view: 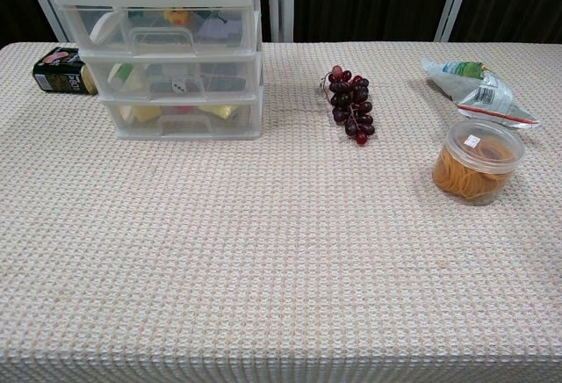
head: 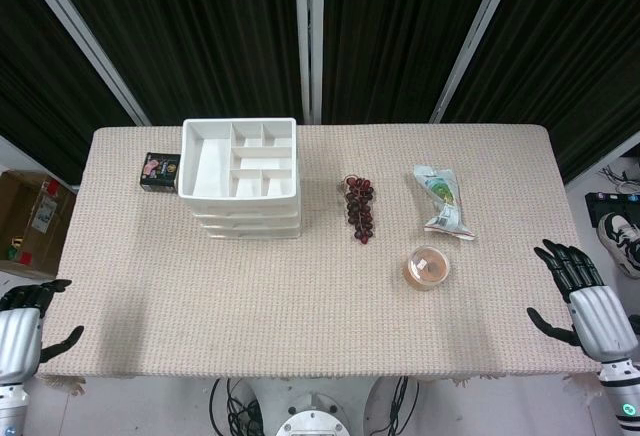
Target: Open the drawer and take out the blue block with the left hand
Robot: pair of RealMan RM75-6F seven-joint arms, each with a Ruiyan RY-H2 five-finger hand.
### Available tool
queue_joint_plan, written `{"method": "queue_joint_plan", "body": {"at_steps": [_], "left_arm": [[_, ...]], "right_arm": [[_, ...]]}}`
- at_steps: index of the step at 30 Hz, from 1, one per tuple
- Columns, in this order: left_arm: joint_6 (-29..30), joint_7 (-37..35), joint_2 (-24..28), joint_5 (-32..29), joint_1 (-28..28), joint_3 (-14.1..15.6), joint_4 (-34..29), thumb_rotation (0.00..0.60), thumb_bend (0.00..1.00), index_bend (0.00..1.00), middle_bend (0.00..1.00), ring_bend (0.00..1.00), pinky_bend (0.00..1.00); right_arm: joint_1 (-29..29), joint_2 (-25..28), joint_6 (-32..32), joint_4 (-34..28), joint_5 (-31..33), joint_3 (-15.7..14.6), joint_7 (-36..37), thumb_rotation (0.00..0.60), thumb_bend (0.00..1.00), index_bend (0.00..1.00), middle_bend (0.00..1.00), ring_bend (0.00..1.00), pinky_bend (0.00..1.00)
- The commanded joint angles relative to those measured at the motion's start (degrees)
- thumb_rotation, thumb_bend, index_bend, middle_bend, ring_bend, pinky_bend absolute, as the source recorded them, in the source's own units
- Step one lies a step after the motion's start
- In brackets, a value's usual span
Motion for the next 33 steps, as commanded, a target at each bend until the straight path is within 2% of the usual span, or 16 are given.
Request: {"method": "queue_joint_plan", "body": {"at_steps": [1, 9, 12, 13, 18, 23, 27, 33], "left_arm": [[-0.34, -0.14, -0.34, -0.42, 0.02, -0.22, 0.08, 0.6, 0.16, 0.27, 0.33, 0.28, 0.24], [-2.21, -0.89, -2.22, -0.36, -1.3, -1.18, -1.26, 0.6, 0.14, 0.27, 0.34, 0.28, 0.25], [-5.44, -3.77, -4.22, -0.36, -3.8, -2.36, -3.17, 0.6, 0.14, 0.28, 0.36, 0.3, 0.3], [-7.41, -5.28, -5.18, -0.58, -5.22, -2.96, -3.95, 0.6, 0.14, 0.28, 0.37, 0.32, 0.36], [-17.6, -15.6, -11.27, -4.34, -12.02, -6.34, -5.85, 0.6, 0.2, 0.31, 0.49, 0.49, 0.68], [-31.99, -27.42, -16.86, -13.68, -19.6, -10.53, -5.98, 0.6, 0.34, 0.29, 0.73, 0.83, 0.97], [-41.02, -37.28, -20.35, -21.05, -24.05, -14.68, -3.42, 0.6, 0.41, 0.24, 0.83, 0.91, 1.0], [-42.39, -39.73, -27.26, -27.91, -26.9, -17.47, 1.64, 0.6, 0.45, 0.2, 0.92, 0.97, 1.0]], "right_arm": [[0.41, -0.06, -0.57, -0.53, 0.28, 0.19, -0.37, 0.6, 0.2, 0.0, 0.01, 0.0, 0.0], [1.16, 0.16, -1.14, -1.32, 0.47, 0.59, -1.25, 0.6, 0.2, 0.0, 0.01, 0.0, 0.0], [1.68, 0.25, -1.19, -1.65, 0.23, 0.93, -1.48, 0.6, 0.2, 0.0, 0.02, 0.0, 0.0], [1.96, 0.34, -1.38, -1.87, 0.17, 1.07, -1.73, 0.6, 0.2, 0.0, 0.02, 0.0, 0.0], [3.23, 0.79, -2.21, -3.04, -0.19, 1.65, -2.75, 0.6, 0.2, 0.0, 0.02, 0.0, 0.0], [4.08, 1.31, -3.13, -3.98, 0.0, 1.9, -3.39, 0.6, 0.2, 0.0, 0.02, 0.0, 0.0], [4.23, 1.56, -3.39, -4.31, 0.51, 1.99, -3.5, 0.6, 0.2, 0.0, 0.02, 0.0, 0.0], [3.92, 1.22, -3.37, -3.82, 1.49, 1.89, -3.21, 0.6, 0.2, 0.0, 0.02, 0.0, 0.0]]}}
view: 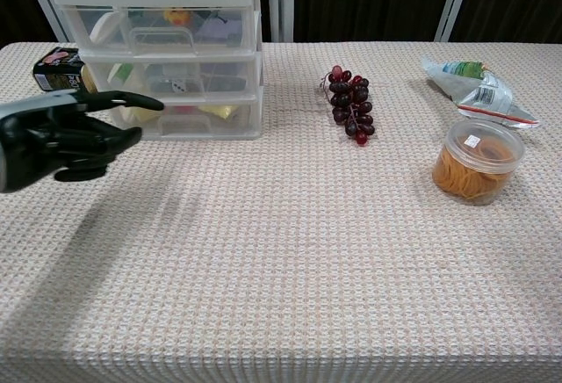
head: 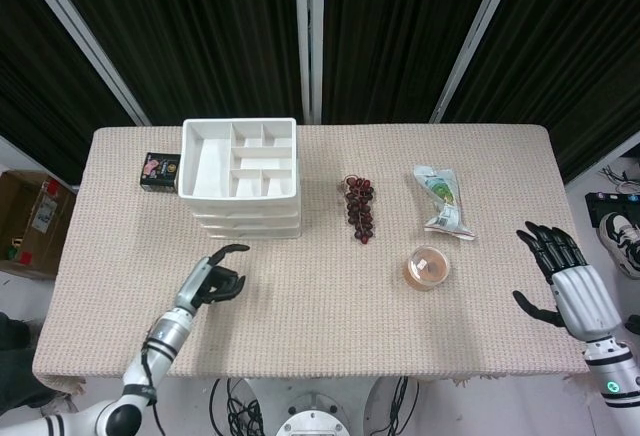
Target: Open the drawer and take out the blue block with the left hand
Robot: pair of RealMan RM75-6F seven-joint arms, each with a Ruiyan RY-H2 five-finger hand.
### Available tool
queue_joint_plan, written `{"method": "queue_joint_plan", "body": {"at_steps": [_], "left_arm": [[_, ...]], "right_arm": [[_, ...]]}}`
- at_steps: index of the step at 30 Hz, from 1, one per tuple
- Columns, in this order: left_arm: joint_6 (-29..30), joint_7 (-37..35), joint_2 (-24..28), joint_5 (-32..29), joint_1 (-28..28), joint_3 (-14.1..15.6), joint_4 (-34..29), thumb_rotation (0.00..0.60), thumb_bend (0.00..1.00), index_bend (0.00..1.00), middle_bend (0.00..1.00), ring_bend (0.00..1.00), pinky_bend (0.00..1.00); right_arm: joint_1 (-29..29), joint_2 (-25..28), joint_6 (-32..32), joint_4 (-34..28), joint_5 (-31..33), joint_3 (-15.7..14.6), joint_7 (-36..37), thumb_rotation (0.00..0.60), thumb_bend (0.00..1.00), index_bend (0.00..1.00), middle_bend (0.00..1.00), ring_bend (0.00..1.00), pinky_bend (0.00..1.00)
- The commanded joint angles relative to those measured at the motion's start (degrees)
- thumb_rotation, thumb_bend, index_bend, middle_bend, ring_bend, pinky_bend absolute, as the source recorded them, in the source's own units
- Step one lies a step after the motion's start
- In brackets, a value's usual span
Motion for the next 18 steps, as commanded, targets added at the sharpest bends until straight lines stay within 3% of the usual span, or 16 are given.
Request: {"method": "queue_joint_plan", "body": {"at_steps": [1, 8, 14, 18], "left_arm": [[-1.04, -1.5, -5.3, -5.51, -3.01, -2.74, 3.72, 0.6, 0.45, 0.19, 0.94, 0.98, 1.0], [0.97, -2.46, -10.78, -8.16, -3.77, -4.57, 7.4, 0.6, 0.46, 0.18, 0.95, 1.0, 1.0], [6.5, -4.81, -16.02, -8.59, -2.35, -6.52, 9.71, 0.6, 0.49, 0.18, 0.95, 1.0, 1.0], [6.28, -6.44, -17.87, -8.48, -2.17, -7.02, 11.15, 0.6, 0.49, 0.18, 0.95, 1.0, 1.0]], "right_arm": [[-0.13, -0.31, -0.11, 0.38, 0.47, -0.06, 0.22, 0.6, 0.2, 0.0, 0.02, 0.0, 0.0], [-0.15, -0.82, -0.23, 0.99, 0.94, -0.12, 0.54, 0.6, 0.2, 0.0, 0.02, 0.0, 0.0], [-0.31, -0.73, -0.11, 0.99, 1.19, -0.2, 0.61, 0.6, 0.2, 0.0, 0.02, 0.0, 0.0], [-0.31, -0.76, -0.24, 1.05, 1.28, -0.3, 0.56, 0.6, 0.2, 0.0, 0.02, 0.0, 0.0]]}}
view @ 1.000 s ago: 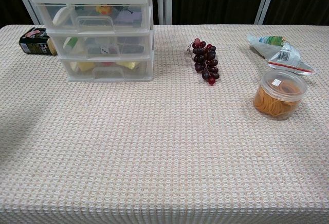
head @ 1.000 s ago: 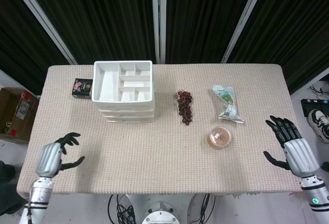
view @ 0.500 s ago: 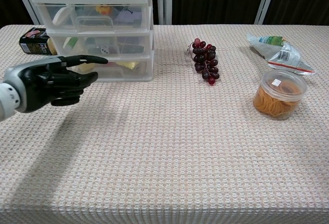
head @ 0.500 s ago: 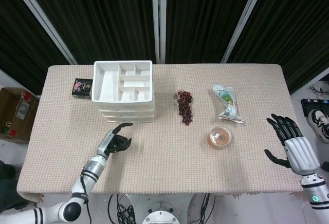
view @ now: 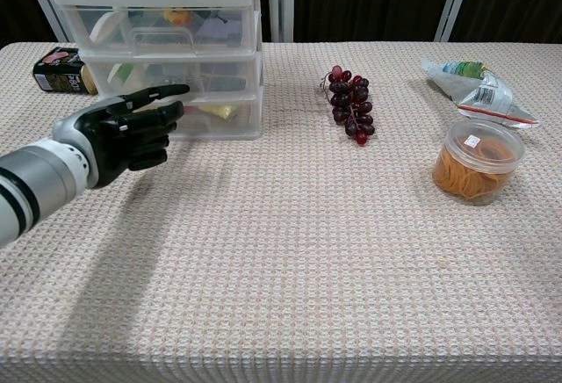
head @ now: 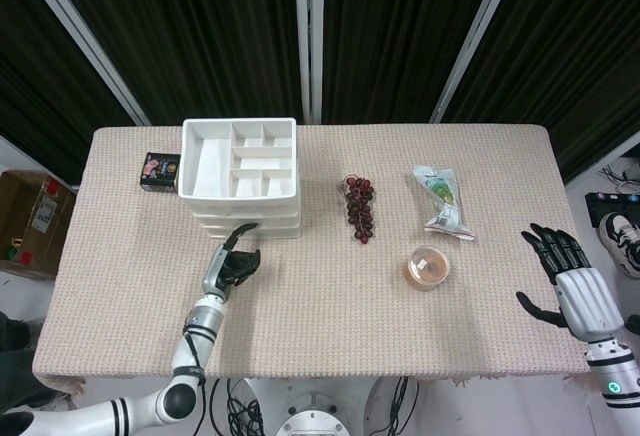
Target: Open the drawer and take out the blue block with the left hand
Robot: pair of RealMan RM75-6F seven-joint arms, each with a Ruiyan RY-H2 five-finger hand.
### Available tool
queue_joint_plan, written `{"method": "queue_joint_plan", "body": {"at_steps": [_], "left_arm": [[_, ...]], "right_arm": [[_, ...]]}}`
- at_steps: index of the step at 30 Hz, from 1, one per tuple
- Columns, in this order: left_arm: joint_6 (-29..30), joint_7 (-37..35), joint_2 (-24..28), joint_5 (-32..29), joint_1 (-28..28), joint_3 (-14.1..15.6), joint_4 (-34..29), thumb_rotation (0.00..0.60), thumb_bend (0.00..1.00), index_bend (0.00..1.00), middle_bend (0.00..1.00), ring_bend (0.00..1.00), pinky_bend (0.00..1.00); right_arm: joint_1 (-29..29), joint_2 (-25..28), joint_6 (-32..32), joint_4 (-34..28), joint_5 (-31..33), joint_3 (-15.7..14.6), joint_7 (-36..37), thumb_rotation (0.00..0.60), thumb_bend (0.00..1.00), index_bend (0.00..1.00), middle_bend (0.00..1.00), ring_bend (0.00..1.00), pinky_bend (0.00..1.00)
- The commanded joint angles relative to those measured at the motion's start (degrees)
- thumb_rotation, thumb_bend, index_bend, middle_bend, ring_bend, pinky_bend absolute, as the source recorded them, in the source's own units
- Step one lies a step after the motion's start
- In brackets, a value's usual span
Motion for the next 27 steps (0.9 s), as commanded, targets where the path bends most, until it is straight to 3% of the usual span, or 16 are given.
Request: {"method": "queue_joint_plan", "body": {"at_steps": [1, 17, 27], "left_arm": [[-0.39, -1.94, -1.38, 0.18, 0.31, -0.73, 1.2, 0.6, 0.49, 0.18, 0.95, 1.0, 1.0], [-3.9, -14.53, -6.1, 3.54, 0.51, -4.54, 7.37, 0.6, 0.5, 0.27, 0.95, 1.0, 1.0], [-5.84, -18.35, -6.7, 4.23, 0.17, -6.32, 9.12, 0.6, 0.51, 0.35, 0.96, 1.0, 1.0]], "right_arm": [[-0.02, -0.01, 0.02, 0.0, 0.06, 0.0, -0.02, 0.6, 0.2, 0.0, 0.02, 0.0, 0.0], [-0.13, 0.14, -0.42, -0.26, 0.9, -0.02, -0.44, 0.6, 0.2, 0.0, 0.02, 0.0, 0.0], [-0.09, 0.25, -0.64, -0.68, 1.08, 0.0, -0.96, 0.6, 0.2, 0.0, 0.02, 0.0, 0.0]]}}
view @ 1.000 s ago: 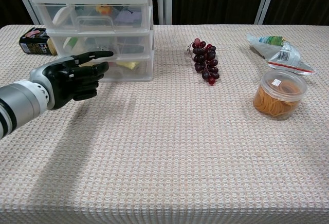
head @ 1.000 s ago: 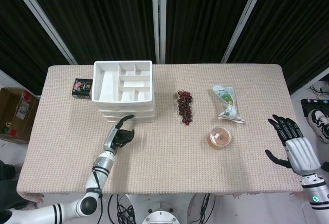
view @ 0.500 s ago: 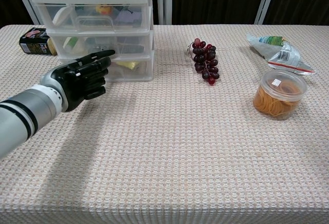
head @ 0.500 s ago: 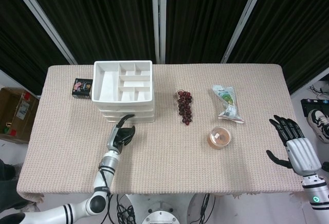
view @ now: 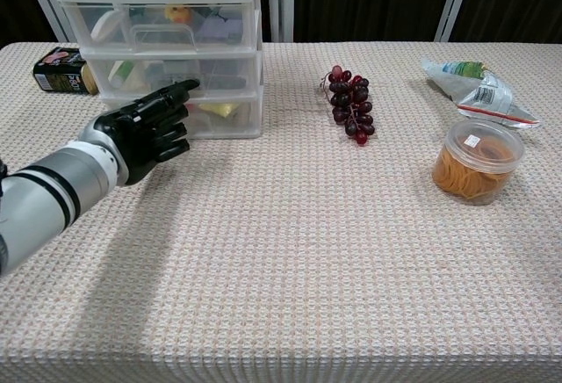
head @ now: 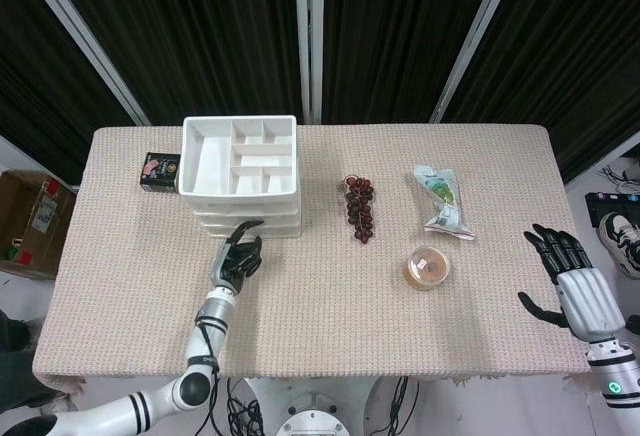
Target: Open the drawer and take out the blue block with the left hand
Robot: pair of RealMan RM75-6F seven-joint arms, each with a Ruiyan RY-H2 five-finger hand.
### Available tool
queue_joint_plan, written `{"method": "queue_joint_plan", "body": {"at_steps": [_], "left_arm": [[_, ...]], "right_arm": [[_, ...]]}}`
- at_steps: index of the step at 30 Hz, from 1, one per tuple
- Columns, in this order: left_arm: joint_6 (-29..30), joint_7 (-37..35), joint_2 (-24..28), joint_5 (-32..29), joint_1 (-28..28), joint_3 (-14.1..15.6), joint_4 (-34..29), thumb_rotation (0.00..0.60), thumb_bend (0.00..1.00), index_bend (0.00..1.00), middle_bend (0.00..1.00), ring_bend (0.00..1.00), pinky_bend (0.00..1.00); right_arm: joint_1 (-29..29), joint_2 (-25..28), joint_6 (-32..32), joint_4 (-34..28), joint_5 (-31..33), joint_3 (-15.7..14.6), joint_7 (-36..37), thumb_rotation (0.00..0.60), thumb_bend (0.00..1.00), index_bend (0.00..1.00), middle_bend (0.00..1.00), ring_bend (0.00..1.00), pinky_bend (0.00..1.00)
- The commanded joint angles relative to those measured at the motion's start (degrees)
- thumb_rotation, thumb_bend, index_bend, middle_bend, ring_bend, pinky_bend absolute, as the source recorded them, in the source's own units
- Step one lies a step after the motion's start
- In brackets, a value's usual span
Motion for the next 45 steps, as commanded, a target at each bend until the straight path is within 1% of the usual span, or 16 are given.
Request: {"method": "queue_joint_plan", "body": {"at_steps": [1, 6, 11, 18, 28, 30, 31, 33, 34, 36, 38, 41, 42, 45], "left_arm": [[-0.44, -0.47, -0.09, 0.18, -0.18, -0.4, 0.42, 0.6, 0.51, 0.36, 0.95, 1.0, 1.0], [-0.62, -0.66, -0.1, 0.16, -0.23, -0.69, 0.86, 0.6, 0.51, 0.42, 0.96, 1.0, 1.0], [-0.68, -1.18, 0.2, 0.52, 0.4, -0.18, 0.64, 0.6, 0.51, 0.46, 0.96, 1.0, 1.0], [-0.06, -2.75, 0.59, 2.39, 1.92, 1.44, -0.26, 0.6, 0.51, 0.5, 0.96, 1.0, 1.0], [2.41, -3.35, 1.55, 4.99, 4.47, 4.08, -3.09, 0.6, 0.51, 0.5, 0.96, 1.0, 1.0], [2.46, -3.01, 1.81, 5.11, 4.69, 4.54, -3.55, 0.6, 0.51, 0.49, 0.95, 1.0, 1.0], [2.22, -2.44, 2.06, 4.9, 4.73, 4.88, -3.85, 0.6, 0.51, 0.46, 0.95, 0.99, 1.0], [1.83, -1.47, 2.53, 4.31, 4.8, 5.26, -4.51, 0.6, 0.51, 0.34, 0.93, 0.98, 1.0], [1.76, -0.6, 2.84, 3.64, 4.95, 5.47, -5.05, 0.6, 0.51, 0.28, 0.92, 0.98, 1.0], [2.17, 1.37, 3.28, 2.61, 5.26, 5.93, -5.93, 0.6, 0.51, 0.21, 0.89, 0.97, 1.0], [3.36, 5.0, 3.78, 1.3, 5.64, 6.69, -6.96, 0.6, 0.51, 0.19, 0.88, 0.96, 1.0], [6.13, 13.52, 4.6, -0.83, 6.0, 8.67, -8.58, 0.6, 0.51, 0.18, 0.87, 0.96, 1.0], [8.12, 17.2, 4.76, -1.18, 6.25, 9.4, -9.33, 0.6, 0.51, 0.17, 0.87, 0.96, 1.0], [12.84, 23.89, 5.69, -0.88, 7.39, 10.85, -11.92, 0.6, 0.51, 0.17, 0.86, 0.96, 1.0]], "right_arm": [[-0.02, 0.02, -0.02, -0.12, 0.05, 0.0, -0.1, 0.6, 0.2, 0.0, 0.02, 0.0, 0.0], [-0.13, 0.12, 0.08, -0.32, 0.12, 0.0, -0.32, 0.6, 0.2, 0.0, 0.02, 0.0, 0.0], [-0.16, 0.15, 0.04, -0.49, 0.11, -0.04, -0.54, 0.6, 0.2, 0.0, 0.02, 0.0, 0.0], [-0.02, 0.08, -0.15, -0.75, -0.14, -0.13, -0.86, 0.6, 0.2, 0.0, 0.02, 0.0, 0.0], [-0.19, -0.06, 0.17, -0.84, -0.62, -0.37, -0.98, 0.6, 0.2, 0.0, 0.02, 0.0, 0.0], [-0.18, -0.09, 0.19, -0.84, -0.7, -0.39, -0.95, 0.6, 0.2, 0.0, 0.02, 0.0, 0.0], [-0.17, -0.08, 0.2, -0.85, -0.76, -0.42, -0.94, 0.6, 0.2, 0.0, 0.02, 0.0, 0.0], [-0.17, -0.07, 0.27, -0.85, -0.89, -0.45, -0.9, 0.6, 0.2, 0.0, 0.02, 0.0, 0.0], [-0.2, -0.05, 0.38, -0.85, -0.99, -0.47, -0.84, 0.6, 0.2, 0.0, 0.02, 0.0, 0.0], [-0.28, -0.03, 0.56, -0.78, -1.05, -0.49, -0.7, 0.6, 0.2, 0.0, 0.02, 0.0, 0.0], [-0.39, -0.03, 0.7, -0.63, -1.0, -0.5, -0.49, 0.6, 0.2, 0.0, 0.02, 0.0, 0.0], [-0.41, -0.12, 0.65, -0.33, -0.91, -0.53, -0.14, 0.6, 0.2, 0.0, 0.02, 0.0, 0.0], [-0.39, -0.16, 0.63, -0.2, -0.93, -0.54, 0.02, 0.6, 0.2, 0.0, 0.02, 0.0, 0.0], [-0.36, -0.24, 0.64, 0.17, -0.95, -0.53, 0.44, 0.6, 0.2, 0.0, 0.02, 0.0, 0.0]]}}
